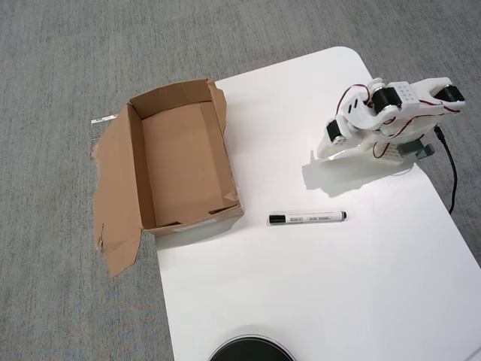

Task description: Grasp a pen and put it in the box.

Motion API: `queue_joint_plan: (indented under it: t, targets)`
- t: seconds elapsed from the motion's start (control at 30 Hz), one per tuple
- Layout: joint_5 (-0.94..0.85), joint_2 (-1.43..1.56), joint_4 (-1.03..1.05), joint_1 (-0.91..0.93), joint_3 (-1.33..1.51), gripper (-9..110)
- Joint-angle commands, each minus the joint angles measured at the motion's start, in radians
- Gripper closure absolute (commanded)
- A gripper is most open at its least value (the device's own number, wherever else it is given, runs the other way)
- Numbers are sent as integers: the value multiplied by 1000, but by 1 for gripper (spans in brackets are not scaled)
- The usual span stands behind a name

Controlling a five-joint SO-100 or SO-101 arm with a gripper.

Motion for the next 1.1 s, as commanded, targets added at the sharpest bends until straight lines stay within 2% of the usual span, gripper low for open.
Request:
queue_joint_plan:
  t: [0.0,0.53,1.07]
  targets:
    - [4,58,0,-4,1,101]
    - [7,52,-2,-7,-31,101]
    - [2,-324,-2,-8,-478,101]
